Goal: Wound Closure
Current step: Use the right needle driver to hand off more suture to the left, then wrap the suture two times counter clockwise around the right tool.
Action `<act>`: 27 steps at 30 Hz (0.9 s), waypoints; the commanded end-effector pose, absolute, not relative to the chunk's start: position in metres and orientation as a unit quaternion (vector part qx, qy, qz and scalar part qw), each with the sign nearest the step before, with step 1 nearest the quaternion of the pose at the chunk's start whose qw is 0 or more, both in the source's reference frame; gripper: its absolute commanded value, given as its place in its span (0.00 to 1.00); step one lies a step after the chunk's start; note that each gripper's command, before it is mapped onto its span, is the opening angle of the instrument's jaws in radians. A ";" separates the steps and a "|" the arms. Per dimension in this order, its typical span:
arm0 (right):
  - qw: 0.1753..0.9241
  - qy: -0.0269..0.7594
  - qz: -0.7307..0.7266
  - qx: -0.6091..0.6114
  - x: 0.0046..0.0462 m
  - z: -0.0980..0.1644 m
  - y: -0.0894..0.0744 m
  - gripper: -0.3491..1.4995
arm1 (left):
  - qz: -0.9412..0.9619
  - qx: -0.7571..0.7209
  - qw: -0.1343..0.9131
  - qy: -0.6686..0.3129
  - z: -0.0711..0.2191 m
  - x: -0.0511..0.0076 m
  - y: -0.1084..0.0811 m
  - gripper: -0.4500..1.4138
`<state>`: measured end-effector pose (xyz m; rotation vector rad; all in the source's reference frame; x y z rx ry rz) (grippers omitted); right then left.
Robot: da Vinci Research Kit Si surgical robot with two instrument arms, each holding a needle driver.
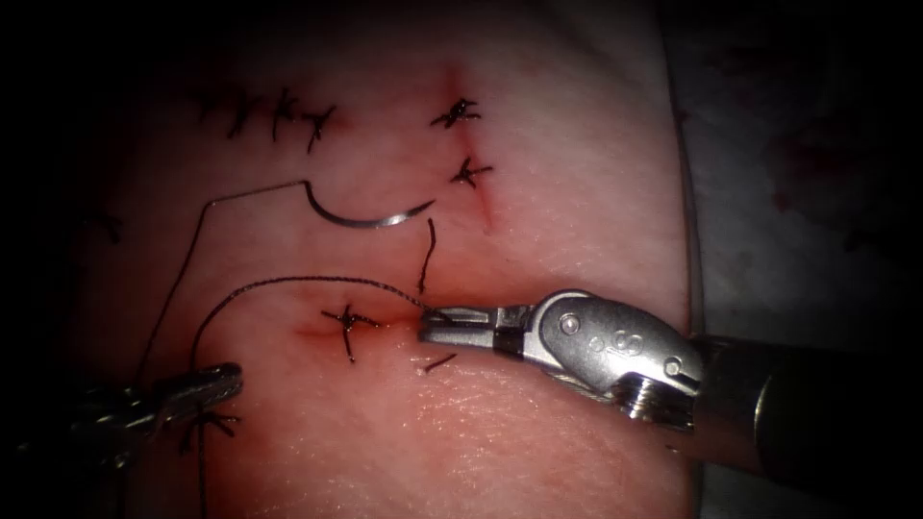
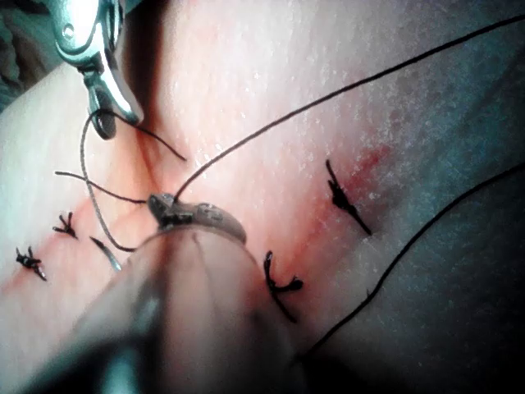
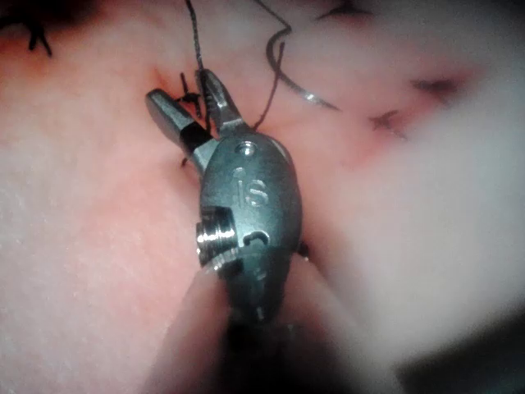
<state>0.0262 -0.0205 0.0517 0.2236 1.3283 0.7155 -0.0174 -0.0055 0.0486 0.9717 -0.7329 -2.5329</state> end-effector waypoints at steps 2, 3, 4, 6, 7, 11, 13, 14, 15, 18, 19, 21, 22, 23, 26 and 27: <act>0.709 0.614 0.333 0.094 0.0270 0.051 -0.020 0.86 | -0.890 0.333 0.172 -0.260 0.050 -0.0178 -0.005 0.00; 0.703 0.619 0.338 0.092 0.0269 0.051 -0.020 0.89 | -0.890 0.331 0.175 -0.261 0.050 -0.0177 -0.005 0.00; 0.698 0.622 0.342 0.089 0.0269 0.051 -0.020 0.92 | -0.890 0.327 0.180 -0.263 0.050 -0.0177 -0.005 0.00; 0.690 0.627 0.350 0.086 0.0269 0.050 -0.019 0.96 | -0.889 0.324 0.184 -0.265 0.050 -0.0177 -0.005 0.00; 0.685 0.630 0.356 0.085 0.0269 0.050 -0.018 0.96 | -0.889 0.322 0.187 -0.266 0.050 -0.0177 -0.005 0.00; 0.675 0.630 0.371 0.095 0.0271 0.048 -0.016 0.95 | -0.890 0.315 0.193 -0.268 0.049 -0.0179 -0.006 0.00; 0.679 0.623 0.375 0.101 0.0275 0.048 -0.015 0.74 | -0.888 0.321 0.194 -0.267 0.049 -0.0179 -0.006 0.00; 0.699 0.613 0.348 0.119 0.0282 0.048 -0.014 0.16 | -0.883 0.332 0.196 -0.267 0.048 -0.0180 -0.006 0.00; 0.715 0.608 0.322 0.125 0.0286 0.048 -0.013 0.00 | -0.881 0.337 0.198 -0.267 0.048 -0.0180 -0.006 0.00; 0.751 0.590 0.275 0.113 0.0308 0.049 -0.012 0.00 | -0.879 0.343 0.198 -0.265 0.048 -0.0180 -0.005 0.00; 0.753 0.593 0.262 0.116 0.0318 0.051 -0.011 0.00 | -0.879 0.345 0.197 -0.264 0.047 -0.0179 -0.005 0.00; 0.758 0.590 0.252 0.118 0.0325 0.052 -0.011 0.00 | -0.879 0.345 0.197 -0.263 0.047 -0.0179 -0.005 0.00; 0.760 0.591 0.241 0.119 0.0332 0.053 -0.011 0.00 | -0.877 0.351 0.197 -0.263 0.047 -0.0178 -0.005 0.00; 0.761 0.592 0.235 0.120 0.0334 0.054 -0.011 0.00 | -0.876 0.354 0.197 -0.263 0.046 -0.0178 -0.005 0.00; 0.759 0.595 0.231 0.126 0.0338 0.056 -0.012 0.00 | -0.869 0.368 0.199 -0.264 0.046 -0.0176 -0.005 0.00; 0.757 0.596 0.234 0.131 0.0338 0.056 -0.013 0.00 | -0.866 0.374 0.198 -0.266 0.046 -0.0175 -0.005 0.00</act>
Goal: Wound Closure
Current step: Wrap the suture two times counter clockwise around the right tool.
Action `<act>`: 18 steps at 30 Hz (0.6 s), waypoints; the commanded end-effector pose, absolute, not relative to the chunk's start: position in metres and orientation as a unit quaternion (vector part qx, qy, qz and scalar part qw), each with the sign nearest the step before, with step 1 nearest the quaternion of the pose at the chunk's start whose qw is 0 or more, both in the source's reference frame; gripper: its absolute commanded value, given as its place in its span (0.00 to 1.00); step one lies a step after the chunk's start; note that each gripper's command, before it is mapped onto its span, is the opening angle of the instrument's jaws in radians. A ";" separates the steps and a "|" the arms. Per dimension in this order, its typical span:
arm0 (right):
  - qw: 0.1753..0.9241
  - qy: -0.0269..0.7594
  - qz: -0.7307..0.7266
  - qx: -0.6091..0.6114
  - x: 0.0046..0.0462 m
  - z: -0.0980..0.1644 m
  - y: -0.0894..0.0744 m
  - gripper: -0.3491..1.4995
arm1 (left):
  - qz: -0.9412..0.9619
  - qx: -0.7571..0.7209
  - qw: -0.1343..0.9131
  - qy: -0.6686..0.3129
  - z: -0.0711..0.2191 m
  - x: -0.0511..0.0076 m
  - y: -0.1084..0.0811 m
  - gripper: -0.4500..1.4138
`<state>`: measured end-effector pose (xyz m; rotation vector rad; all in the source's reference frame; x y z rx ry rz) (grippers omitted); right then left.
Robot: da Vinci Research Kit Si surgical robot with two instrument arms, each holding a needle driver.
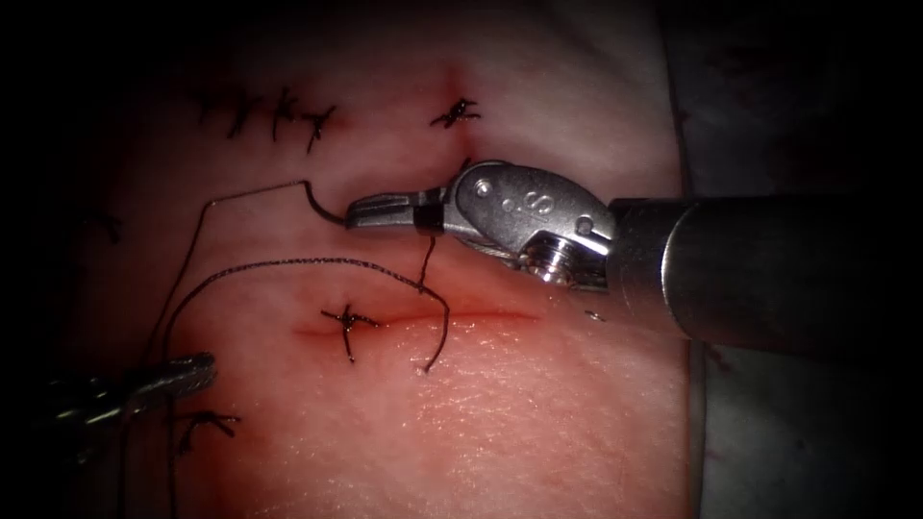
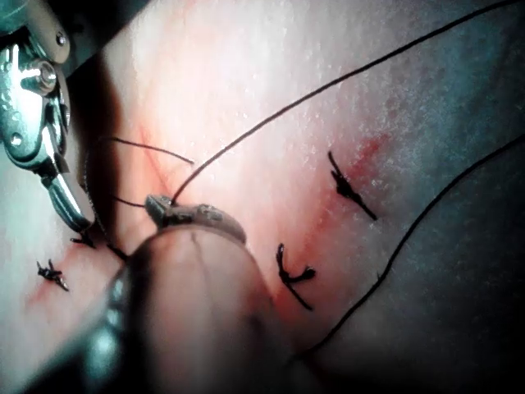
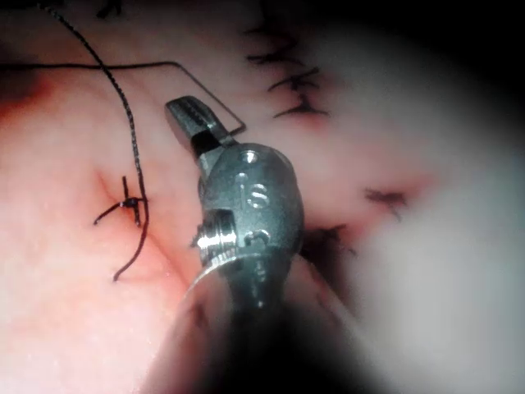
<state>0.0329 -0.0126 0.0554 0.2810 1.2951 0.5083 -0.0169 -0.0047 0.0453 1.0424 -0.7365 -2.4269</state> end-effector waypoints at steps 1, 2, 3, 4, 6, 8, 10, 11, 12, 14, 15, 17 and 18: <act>0.754 0.599 0.234 0.138 0.0339 0.057 -0.013 0.00 | -0.864 0.379 0.199 -0.265 0.046 -0.0174 -0.004 0.00; 0.751 0.600 0.236 0.144 0.0339 0.057 -0.014 0.00 | -0.861 0.384 0.198 -0.267 0.046 -0.0174 -0.004 0.00; 0.748 0.602 0.237 0.150 0.0339 0.057 -0.014 0.00 | -0.858 0.390 0.196 -0.270 0.046 -0.0173 -0.004 0.00; 0.742 0.605 0.239 0.161 0.0339 0.057 -0.015 0.00 | -0.855 0.396 0.194 -0.271 0.046 -0.0174 -0.003 0.00; 0.728 0.616 0.247 0.172 0.0339 0.057 -0.016 0.00 | -0.849 0.407 0.196 -0.274 0.046 -0.0176 -0.003 0.00; 0.721 0.623 0.249 0.172 0.0339 0.057 -0.016 0.00 | -0.847 0.415 0.191 -0.272 0.046 -0.0179 -0.002 0.00; 0.715 0.628 0.255 0.175 0.0339 0.057 -0.017 0.00 | -0.846 0.418 0.189 -0.272 0.047 -0.0182 -0.002 0.00; 0.712 0.631 0.255 0.173 0.0340 0.056 -0.017 0.00 | -0.845 0.422 0.184 -0.271 0.047 -0.0185 -0.002 0.00; 0.710 0.633 0.255 0.172 0.0341 0.056 -0.017 0.00 | -0.844 0.424 0.182 -0.273 0.048 -0.0187 -0.002 0.00; 0.706 0.638 0.257 0.170 0.0342 0.056 -0.018 0.00 | -0.844 0.430 0.183 -0.262 0.049 -0.0192 -0.002 0.00; 0.701 0.642 0.261 0.171 0.0342 0.056 -0.018 0.00 | -0.845 0.432 0.181 -0.257 0.050 -0.0194 -0.002 0.00; 0.692 0.649 0.265 0.172 0.0343 0.057 -0.018 0.00 | -0.847 0.433 0.182 -0.248 0.051 -0.0198 -0.002 0.00; 0.686 0.652 0.268 0.178 0.0342 0.057 -0.018 0.00 | -0.848 0.434 0.182 -0.245 0.051 -0.0199 -0.002 0.00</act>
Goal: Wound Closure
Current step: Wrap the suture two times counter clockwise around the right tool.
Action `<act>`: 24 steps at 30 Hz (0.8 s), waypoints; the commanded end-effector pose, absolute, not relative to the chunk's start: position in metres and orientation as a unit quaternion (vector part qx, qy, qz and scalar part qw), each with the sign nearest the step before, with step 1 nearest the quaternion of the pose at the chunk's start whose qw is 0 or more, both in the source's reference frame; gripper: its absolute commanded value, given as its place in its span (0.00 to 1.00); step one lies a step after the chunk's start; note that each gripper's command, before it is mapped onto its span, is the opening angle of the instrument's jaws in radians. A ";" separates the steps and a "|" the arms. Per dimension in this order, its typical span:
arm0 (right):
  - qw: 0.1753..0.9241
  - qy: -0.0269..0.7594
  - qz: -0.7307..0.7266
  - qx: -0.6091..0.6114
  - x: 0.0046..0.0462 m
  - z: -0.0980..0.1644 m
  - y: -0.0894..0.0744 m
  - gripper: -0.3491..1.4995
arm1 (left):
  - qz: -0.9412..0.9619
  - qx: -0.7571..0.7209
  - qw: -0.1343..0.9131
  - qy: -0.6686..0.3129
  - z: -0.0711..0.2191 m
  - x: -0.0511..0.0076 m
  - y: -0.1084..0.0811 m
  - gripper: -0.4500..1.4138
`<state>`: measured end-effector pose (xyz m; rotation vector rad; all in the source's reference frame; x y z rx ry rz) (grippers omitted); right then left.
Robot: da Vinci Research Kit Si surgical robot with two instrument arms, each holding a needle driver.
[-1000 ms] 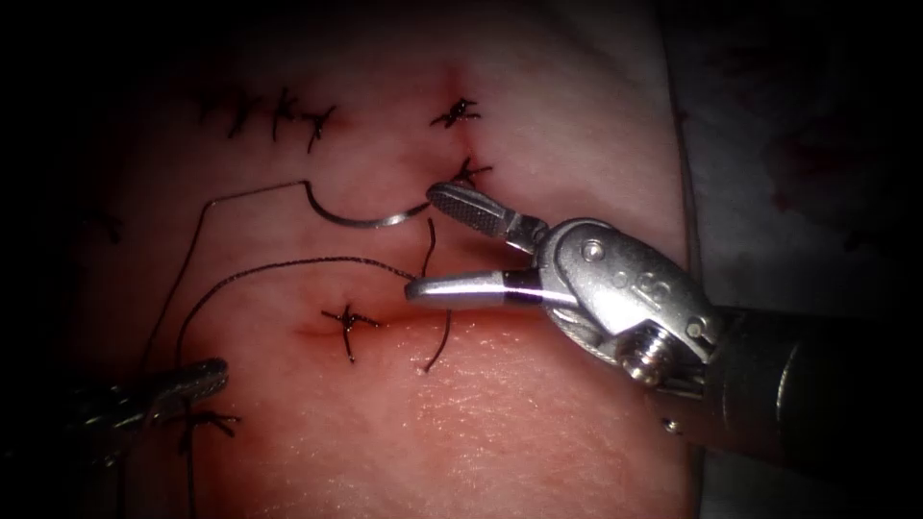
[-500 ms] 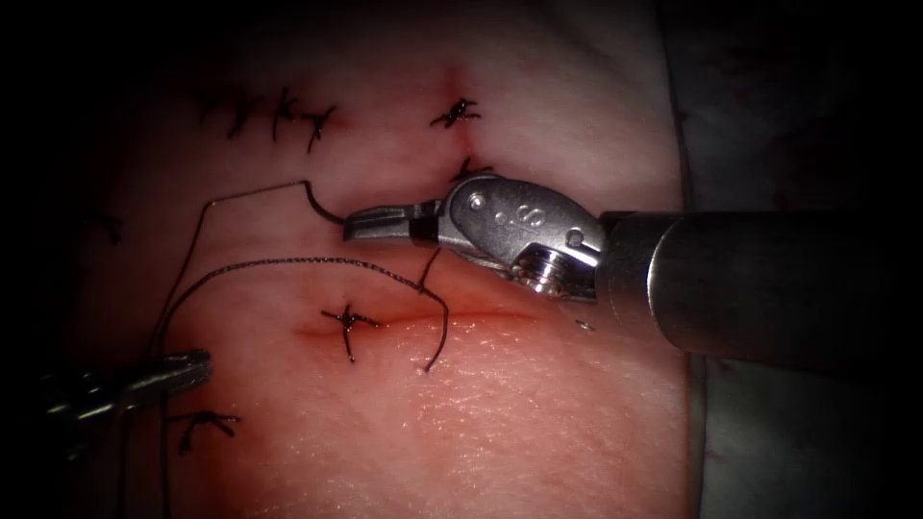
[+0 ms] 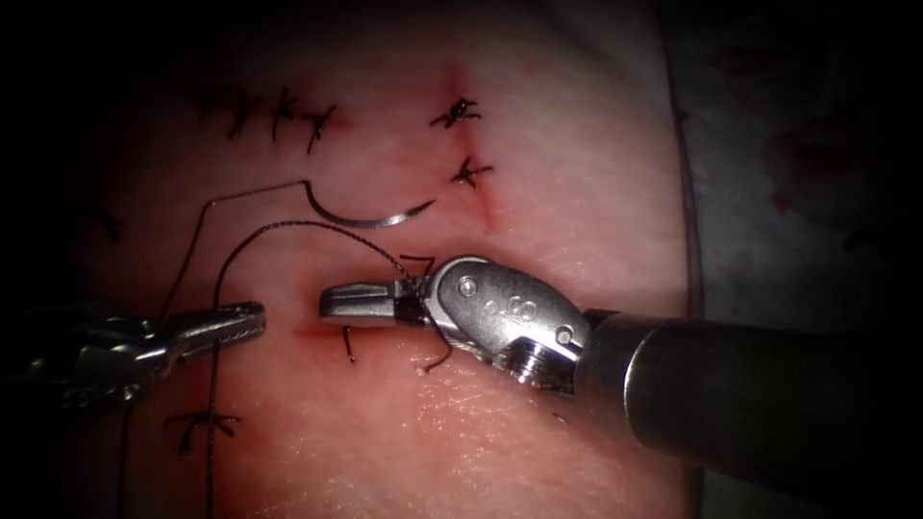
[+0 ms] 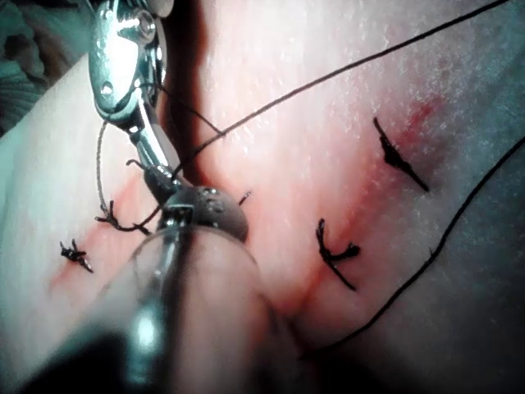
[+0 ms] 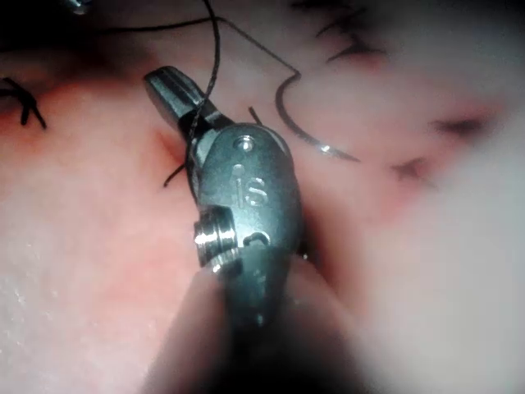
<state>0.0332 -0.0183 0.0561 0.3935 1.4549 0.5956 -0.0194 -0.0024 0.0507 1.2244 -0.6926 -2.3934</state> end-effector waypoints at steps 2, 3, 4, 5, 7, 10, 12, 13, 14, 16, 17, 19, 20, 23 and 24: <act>0.677 0.658 0.273 0.185 0.0341 0.057 -0.019 0.00 | -0.850 0.436 0.185 -0.232 0.053 -0.0201 -0.002 0.00; 0.671 0.662 0.275 0.189 0.0339 0.057 -0.019 0.00 | -0.850 0.437 0.187 -0.228 0.053 -0.0201 -0.002 0.00; 0.662 0.668 0.280 0.194 0.0337 0.057 -0.019 0.00 | -0.851 0.438 0.187 -0.220 0.054 -0.0200 -0.003 0.00; 0.653 0.675 0.284 0.196 0.0335 0.057 -0.019 0.00 | -0.851 0.439 0.192 -0.212 0.054 -0.0200 -0.003 0.00; 0.632 0.687 0.297 0.203 0.0330 0.057 -0.019 0.00 | -0.856 0.438 0.191 -0.195 0.055 -0.0197 -0.003 0.00; 0.605 0.699 0.315 0.215 0.0328 0.057 -0.019 0.00 | -0.860 0.435 0.191 -0.185 0.057 -0.0193 -0.003 0.00; 0.592 0.706 0.318 0.222 0.0328 0.057 -0.019 0.00 | -0.862 0.434 0.191 -0.180 0.058 -0.0194 -0.003 0.00; 0.580 0.711 0.325 0.229 0.0329 0.056 -0.019 0.00 | -0.864 0.432 0.190 -0.175 0.059 -0.0197 -0.003 0.00; 0.572 0.713 0.331 0.234 0.0330 0.056 -0.019 0.00 | -0.865 0.430 0.193 -0.173 0.060 -0.0200 -0.003 0.00; 0.561 0.716 0.337 0.243 0.0333 0.056 -0.019 0.00 | -0.867 0.425 0.195 -0.171 0.060 -0.0206 -0.003 0.00; 0.559 0.718 0.335 0.245 0.0334 0.056 -0.019 0.00 | -0.868 0.424 0.197 -0.168 0.061 -0.0211 -0.003 0.00; 0.553 0.723 0.333 0.245 0.0339 0.055 -0.019 0.00 | -0.869 0.422 0.200 -0.164 0.061 -0.0219 -0.003 0.00; 0.549 0.726 0.334 0.244 0.0340 0.055 -0.019 0.00 | -0.868 0.423 0.201 -0.162 0.061 -0.0223 -0.003 0.00; 0.537 0.733 0.346 0.233 0.0342 0.055 -0.019 0.00 | -0.867 0.425 0.202 -0.162 0.061 -0.0230 -0.004 0.00; 0.533 0.736 0.349 0.229 0.0343 0.055 -0.019 0.00 | -0.867 0.425 0.202 -0.163 0.060 -0.0231 -0.004 0.00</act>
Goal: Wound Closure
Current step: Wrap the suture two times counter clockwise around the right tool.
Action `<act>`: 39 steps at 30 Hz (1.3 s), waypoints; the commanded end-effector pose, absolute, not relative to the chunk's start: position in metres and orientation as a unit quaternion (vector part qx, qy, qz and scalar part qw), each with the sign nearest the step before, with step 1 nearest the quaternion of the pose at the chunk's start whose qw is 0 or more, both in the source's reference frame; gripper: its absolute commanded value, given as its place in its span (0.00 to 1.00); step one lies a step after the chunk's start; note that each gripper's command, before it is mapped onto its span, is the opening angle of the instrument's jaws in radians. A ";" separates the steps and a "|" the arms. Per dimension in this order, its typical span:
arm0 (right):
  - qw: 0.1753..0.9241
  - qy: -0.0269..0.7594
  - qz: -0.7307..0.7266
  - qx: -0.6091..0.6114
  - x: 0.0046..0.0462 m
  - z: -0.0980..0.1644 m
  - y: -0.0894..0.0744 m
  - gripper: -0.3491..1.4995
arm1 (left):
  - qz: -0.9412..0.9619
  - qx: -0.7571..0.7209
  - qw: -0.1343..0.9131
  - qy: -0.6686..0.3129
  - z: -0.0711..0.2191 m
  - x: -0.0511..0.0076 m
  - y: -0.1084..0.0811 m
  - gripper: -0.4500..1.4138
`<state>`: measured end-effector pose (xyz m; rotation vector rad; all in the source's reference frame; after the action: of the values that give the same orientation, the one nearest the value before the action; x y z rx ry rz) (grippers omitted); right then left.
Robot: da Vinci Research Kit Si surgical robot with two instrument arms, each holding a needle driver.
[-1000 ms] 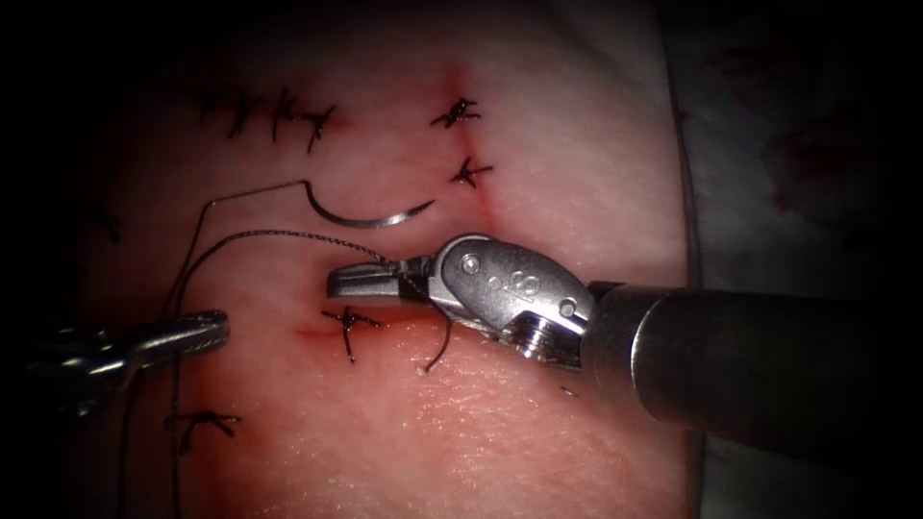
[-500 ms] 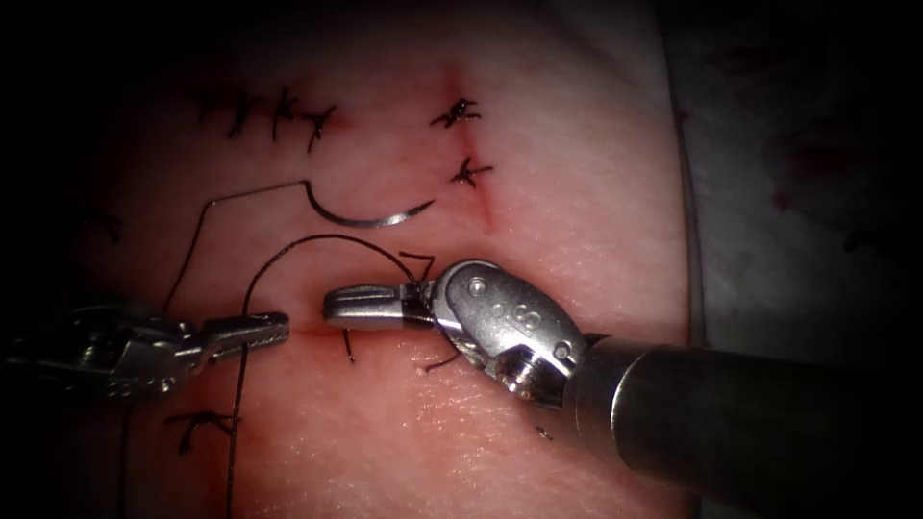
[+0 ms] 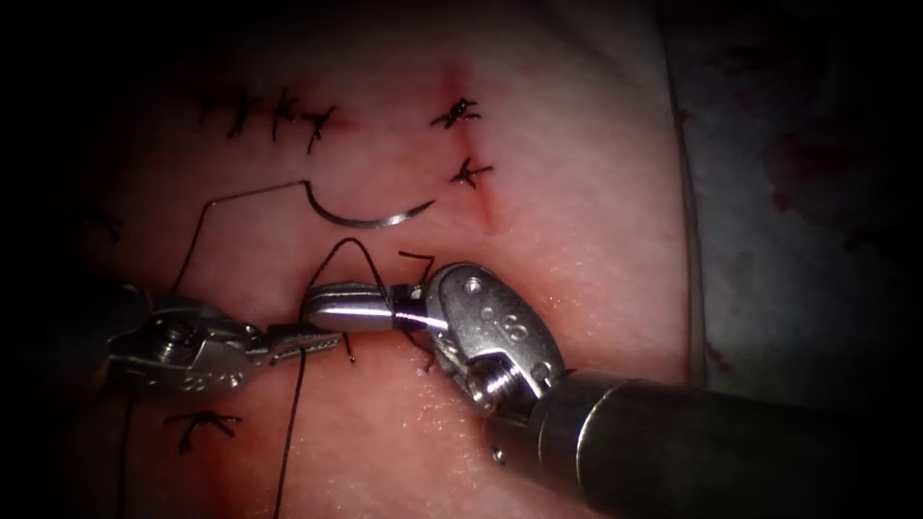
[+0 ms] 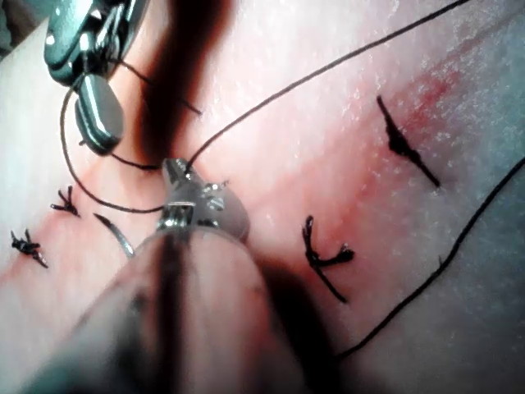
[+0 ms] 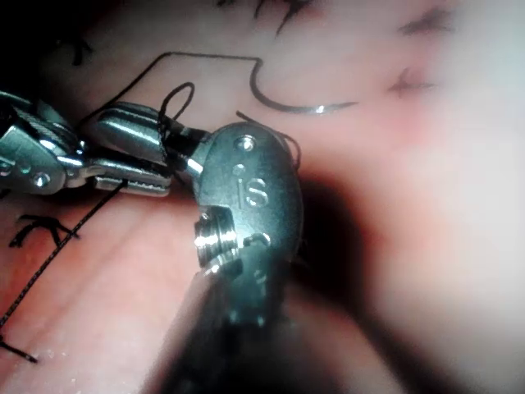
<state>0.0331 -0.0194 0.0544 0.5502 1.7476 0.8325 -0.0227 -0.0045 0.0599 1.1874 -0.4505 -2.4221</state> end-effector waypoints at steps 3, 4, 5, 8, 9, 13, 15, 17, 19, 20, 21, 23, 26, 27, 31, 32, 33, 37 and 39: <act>0.531 0.736 0.353 0.224 0.0347 0.055 -0.019 0.00 | -0.866 0.430 0.201 -0.161 0.059 -0.0235 -0.005 0.00; 0.532 0.736 0.354 0.223 0.0349 0.055 -0.019 0.00 | -0.865 0.429 0.203 -0.162 0.059 -0.0236 -0.005 0.00; 0.532 0.736 0.355 0.222 0.0352 0.055 -0.019 0.00 | -0.864 0.430 0.203 -0.162 0.059 -0.0238 -0.006 0.00; 0.533 0.736 0.356 0.218 0.0360 0.055 -0.019 0.00 | -0.862 0.431 0.211 -0.165 0.057 -0.0243 -0.006 0.00; 0.533 0.736 0.357 0.216 0.0363 0.055 -0.019 0.00 | -0.860 0.431 0.216 -0.168 0.057 -0.0246 -0.006 0.00; 0.525 0.732 0.369 0.228 0.0374 0.056 -0.019 0.21 | -0.857 0.430 0.227 -0.172 0.056 -0.0250 -0.007 0.00; 0.521 0.730 0.375 0.235 0.0376 0.056 -0.019 0.32 | -0.856 0.431 0.229 -0.171 0.055 -0.0250 -0.006 0.00; 0.524 0.726 0.382 0.228 0.0378 0.056 -0.019 0.54 | -0.855 0.434 0.228 -0.170 0.055 -0.0250 -0.006 0.00; 0.527 0.720 0.395 0.219 0.0378 0.056 -0.019 0.72 | -0.855 0.434 0.228 -0.170 0.055 -0.0251 -0.006 0.00; 0.527 0.719 0.397 0.217 0.0378 0.056 -0.019 0.75 | -0.855 0.433 0.229 -0.171 0.055 -0.0252 -0.006 0.00; 0.528 0.717 0.400 0.216 0.0378 0.056 -0.019 0.76 | -0.854 0.434 0.229 -0.171 0.055 -0.0253 -0.006 0.00; 0.531 0.711 0.412 0.207 0.0377 0.056 -0.019 0.77 | -0.853 0.435 0.230 -0.173 0.055 -0.0256 -0.007 0.00; 0.536 0.704 0.423 0.197 0.0376 0.056 -0.019 0.79 | -0.852 0.435 0.233 -0.175 0.055 -0.0259 -0.008 0.00; 0.537 0.702 0.424 0.196 0.0375 0.056 -0.019 0.79 | -0.851 0.436 0.233 -0.175 0.055 -0.0260 -0.008 0.00; 0.552 0.689 0.429 0.192 0.0372 0.057 -0.019 0.79 | -0.850 0.437 0.237 -0.176 0.054 -0.0262 -0.008 0.00; 0.554 0.687 0.430 0.190 0.0371 0.057 -0.019 0.79 | -0.849 0.437 0.239 -0.177 0.053 -0.0263 -0.008 0.00; 0.556 0.686 0.429 0.189 0.0370 0.057 -0.019 0.79 | -0.849 0.438 0.238 -0.176 0.053 -0.0264 -0.008 0.00; 0.569 0.677 0.426 0.190 0.0365 0.058 -0.019 0.78 | -0.846 0.439 0.244 -0.176 0.051 -0.0266 -0.008 0.00; 0.582 0.669 0.420 0.194 0.0363 0.058 -0.020 0.78 | -0.843 0.444 0.248 -0.175 0.050 -0.0266 -0.007 0.00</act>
<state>0.0355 -0.0201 0.0576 0.4526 1.5571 0.9797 -0.0261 -0.0072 0.0489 1.2137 -0.4807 -2.2934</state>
